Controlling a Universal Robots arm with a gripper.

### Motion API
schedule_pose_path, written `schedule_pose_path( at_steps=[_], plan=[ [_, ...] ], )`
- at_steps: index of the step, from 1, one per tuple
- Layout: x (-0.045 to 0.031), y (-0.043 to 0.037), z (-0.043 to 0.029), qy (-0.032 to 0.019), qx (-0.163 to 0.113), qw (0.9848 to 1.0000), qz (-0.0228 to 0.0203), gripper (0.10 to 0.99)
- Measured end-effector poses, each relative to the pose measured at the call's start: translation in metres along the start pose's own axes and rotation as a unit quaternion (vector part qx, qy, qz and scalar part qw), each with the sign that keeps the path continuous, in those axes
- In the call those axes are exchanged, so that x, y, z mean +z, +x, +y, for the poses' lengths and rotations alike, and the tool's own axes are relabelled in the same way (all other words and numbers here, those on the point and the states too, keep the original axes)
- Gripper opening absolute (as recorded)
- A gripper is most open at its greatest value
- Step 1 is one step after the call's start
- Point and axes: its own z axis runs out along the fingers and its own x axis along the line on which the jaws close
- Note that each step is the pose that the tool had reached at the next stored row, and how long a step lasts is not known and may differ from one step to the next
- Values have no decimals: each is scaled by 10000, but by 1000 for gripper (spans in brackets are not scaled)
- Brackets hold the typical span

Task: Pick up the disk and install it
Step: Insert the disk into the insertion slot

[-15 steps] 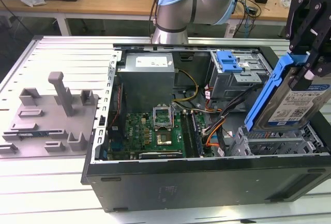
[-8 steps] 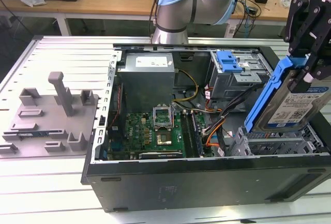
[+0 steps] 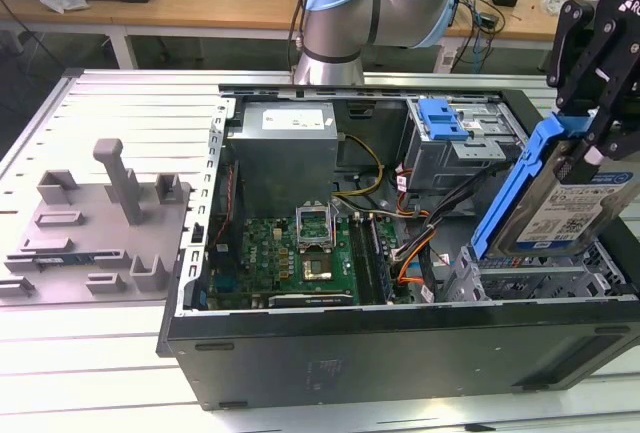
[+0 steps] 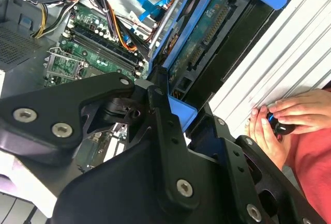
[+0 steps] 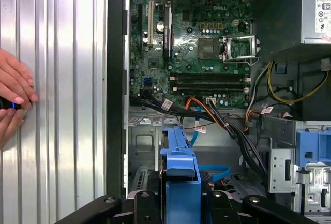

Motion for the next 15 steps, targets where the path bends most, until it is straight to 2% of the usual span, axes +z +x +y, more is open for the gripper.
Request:
schedule_pose_path(
  at_steps=[8, 15],
  plan=[
    [53, 5, -2, 0, 0, 10000, 0, 365],
    [139, 12, -3, 0, 0, 10000, -1, 365]
  ],
)
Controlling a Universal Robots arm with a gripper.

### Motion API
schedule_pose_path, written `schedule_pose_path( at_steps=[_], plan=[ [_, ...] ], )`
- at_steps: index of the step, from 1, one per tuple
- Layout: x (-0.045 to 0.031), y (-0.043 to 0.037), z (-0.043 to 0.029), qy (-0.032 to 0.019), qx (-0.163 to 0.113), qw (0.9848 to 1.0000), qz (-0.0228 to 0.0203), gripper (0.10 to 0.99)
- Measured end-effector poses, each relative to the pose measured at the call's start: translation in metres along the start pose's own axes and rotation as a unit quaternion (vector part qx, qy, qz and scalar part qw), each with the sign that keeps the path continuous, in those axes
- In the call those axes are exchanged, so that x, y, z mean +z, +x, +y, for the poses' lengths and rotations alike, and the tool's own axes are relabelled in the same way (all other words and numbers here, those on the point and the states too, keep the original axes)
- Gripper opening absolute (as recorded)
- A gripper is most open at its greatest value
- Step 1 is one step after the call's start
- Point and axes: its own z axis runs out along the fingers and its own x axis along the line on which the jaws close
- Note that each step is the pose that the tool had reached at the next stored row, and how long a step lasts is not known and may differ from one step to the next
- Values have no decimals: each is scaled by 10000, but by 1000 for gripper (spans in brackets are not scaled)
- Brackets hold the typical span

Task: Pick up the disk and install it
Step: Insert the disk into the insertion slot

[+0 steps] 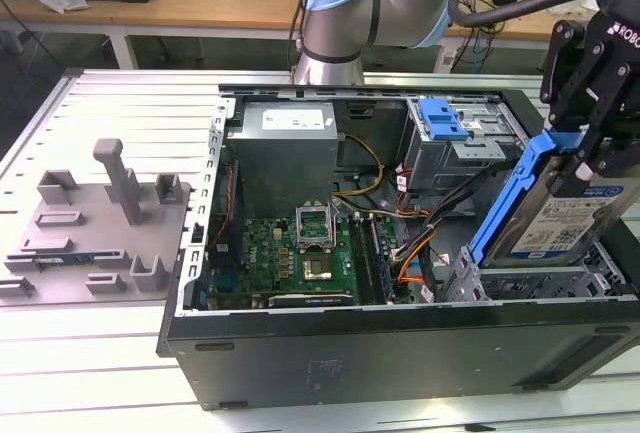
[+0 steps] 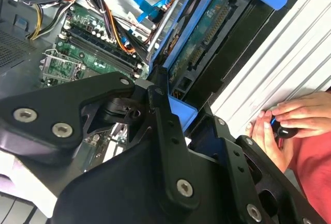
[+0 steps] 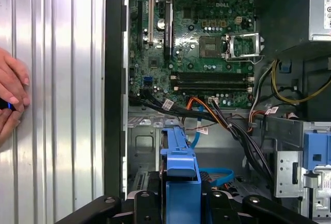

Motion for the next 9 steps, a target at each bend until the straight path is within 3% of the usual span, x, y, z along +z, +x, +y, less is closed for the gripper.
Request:
schedule_pose_path(
  at_steps=[9],
  plan=[
    [161, 16, 0, 0, 0, 10000, 0, 365]
  ],
)
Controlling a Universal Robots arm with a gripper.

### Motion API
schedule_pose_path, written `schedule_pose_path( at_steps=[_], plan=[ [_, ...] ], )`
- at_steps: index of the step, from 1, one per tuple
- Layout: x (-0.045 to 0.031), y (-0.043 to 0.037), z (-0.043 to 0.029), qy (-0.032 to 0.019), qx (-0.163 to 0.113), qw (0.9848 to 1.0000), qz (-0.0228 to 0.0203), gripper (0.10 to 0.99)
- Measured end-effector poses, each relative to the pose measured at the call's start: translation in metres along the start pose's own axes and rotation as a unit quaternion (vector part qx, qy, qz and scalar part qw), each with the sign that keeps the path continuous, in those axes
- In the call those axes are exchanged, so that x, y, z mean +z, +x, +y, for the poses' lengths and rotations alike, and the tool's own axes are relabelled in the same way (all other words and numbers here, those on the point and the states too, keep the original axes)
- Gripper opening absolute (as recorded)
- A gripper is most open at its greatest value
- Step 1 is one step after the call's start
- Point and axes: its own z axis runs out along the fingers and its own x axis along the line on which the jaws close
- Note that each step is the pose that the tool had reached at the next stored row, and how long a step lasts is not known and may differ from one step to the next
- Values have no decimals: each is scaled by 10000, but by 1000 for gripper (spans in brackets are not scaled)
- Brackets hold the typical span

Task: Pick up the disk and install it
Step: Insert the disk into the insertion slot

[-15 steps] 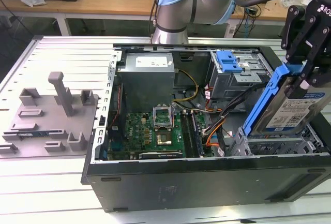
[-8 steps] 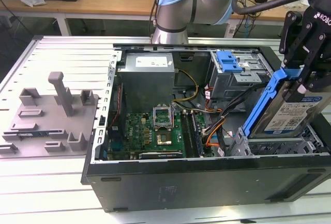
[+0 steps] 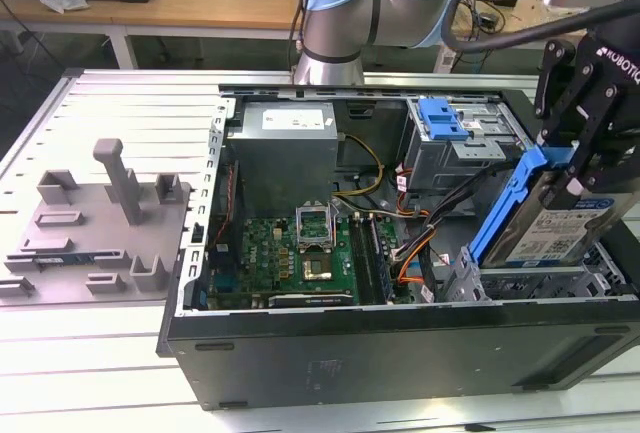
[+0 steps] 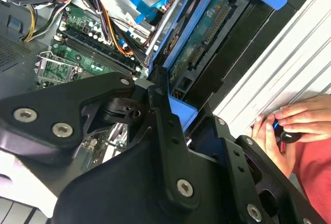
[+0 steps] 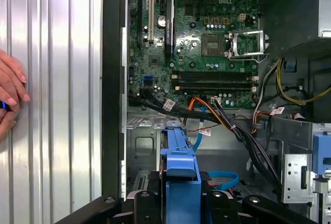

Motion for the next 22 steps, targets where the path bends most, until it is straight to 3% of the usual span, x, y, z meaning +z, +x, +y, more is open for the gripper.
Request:
schedule_pose_path(
  at_steps=[12, 13, 17, 22],
  plan=[
    [230, 42, -1, 1, -1, 10000, 4, 365],
    [242, 45, -1, 1, 0, 10000, 0, 376],
    [272, 51, -1, 0, -1, 10000, 1, 624],
    [275, 51, -1, 0, 0, 10000, 0, 624]
  ],
)
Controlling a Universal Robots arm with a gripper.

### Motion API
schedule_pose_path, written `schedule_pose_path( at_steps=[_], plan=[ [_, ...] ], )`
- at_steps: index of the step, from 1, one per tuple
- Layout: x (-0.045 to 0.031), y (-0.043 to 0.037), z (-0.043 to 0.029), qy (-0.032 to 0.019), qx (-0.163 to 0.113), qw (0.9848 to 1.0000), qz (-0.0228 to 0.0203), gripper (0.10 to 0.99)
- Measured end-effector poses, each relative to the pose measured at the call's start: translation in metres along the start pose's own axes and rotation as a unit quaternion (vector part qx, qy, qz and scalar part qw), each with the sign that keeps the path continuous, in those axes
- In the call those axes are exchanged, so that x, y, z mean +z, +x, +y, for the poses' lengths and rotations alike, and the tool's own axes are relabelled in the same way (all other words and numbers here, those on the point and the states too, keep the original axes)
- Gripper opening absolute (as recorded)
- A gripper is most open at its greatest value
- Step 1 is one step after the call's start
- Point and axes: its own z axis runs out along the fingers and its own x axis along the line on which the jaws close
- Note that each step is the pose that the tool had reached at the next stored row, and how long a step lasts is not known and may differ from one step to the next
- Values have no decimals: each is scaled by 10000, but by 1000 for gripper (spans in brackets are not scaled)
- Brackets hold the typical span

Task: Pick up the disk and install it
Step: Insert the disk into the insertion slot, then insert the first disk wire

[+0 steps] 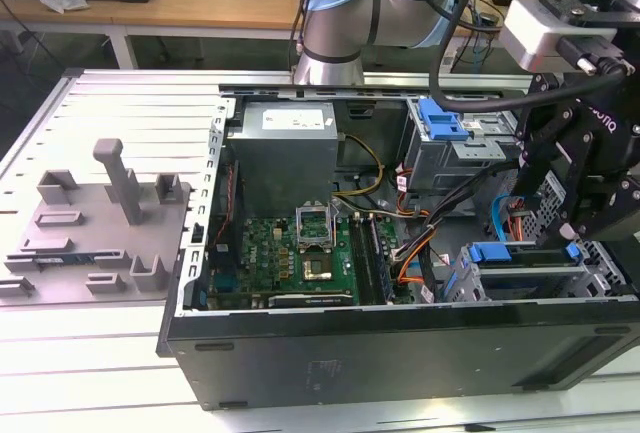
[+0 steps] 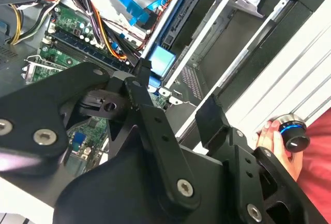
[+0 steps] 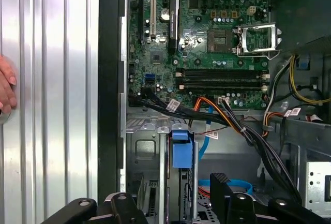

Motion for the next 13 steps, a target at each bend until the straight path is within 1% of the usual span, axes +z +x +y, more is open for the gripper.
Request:
schedule_pose_path(
  at_steps=[13],
  plan=[
    [4, 0, 0, 0, 1, 10000, 0, 624]
  ],
)
